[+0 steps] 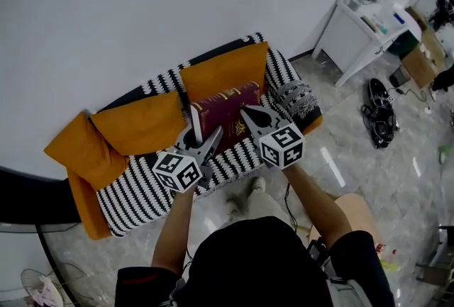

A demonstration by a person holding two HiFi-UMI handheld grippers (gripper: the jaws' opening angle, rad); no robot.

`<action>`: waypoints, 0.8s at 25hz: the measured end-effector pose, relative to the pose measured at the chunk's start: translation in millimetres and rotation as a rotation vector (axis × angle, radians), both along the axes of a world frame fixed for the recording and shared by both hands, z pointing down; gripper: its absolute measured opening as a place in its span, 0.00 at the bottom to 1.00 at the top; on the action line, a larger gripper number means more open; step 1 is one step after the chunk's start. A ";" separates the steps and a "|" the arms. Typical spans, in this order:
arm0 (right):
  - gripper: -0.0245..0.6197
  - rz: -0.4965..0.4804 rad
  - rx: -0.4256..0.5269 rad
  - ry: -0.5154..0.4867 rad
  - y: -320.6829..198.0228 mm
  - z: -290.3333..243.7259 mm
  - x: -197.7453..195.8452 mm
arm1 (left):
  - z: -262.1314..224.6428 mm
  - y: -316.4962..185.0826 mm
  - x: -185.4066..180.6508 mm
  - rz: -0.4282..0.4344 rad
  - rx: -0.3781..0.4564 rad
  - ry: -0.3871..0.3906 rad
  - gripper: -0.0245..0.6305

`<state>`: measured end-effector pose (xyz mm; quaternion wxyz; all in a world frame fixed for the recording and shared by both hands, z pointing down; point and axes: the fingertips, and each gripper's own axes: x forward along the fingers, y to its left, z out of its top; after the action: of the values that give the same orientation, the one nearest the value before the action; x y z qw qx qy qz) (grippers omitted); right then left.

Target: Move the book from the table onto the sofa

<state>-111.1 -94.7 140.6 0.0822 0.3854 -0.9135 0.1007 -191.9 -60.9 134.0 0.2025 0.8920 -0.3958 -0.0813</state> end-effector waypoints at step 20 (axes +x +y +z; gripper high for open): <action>0.06 -0.013 -0.112 0.015 -58.9 58.6 31.7 | 56.1 -59.4 31.7 0.000 -0.103 0.020 0.40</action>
<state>-79.4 -153.7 199.2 0.1113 0.3749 -0.9084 0.1483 -160.1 -120.3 190.1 0.2519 0.8796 -0.3976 -0.0696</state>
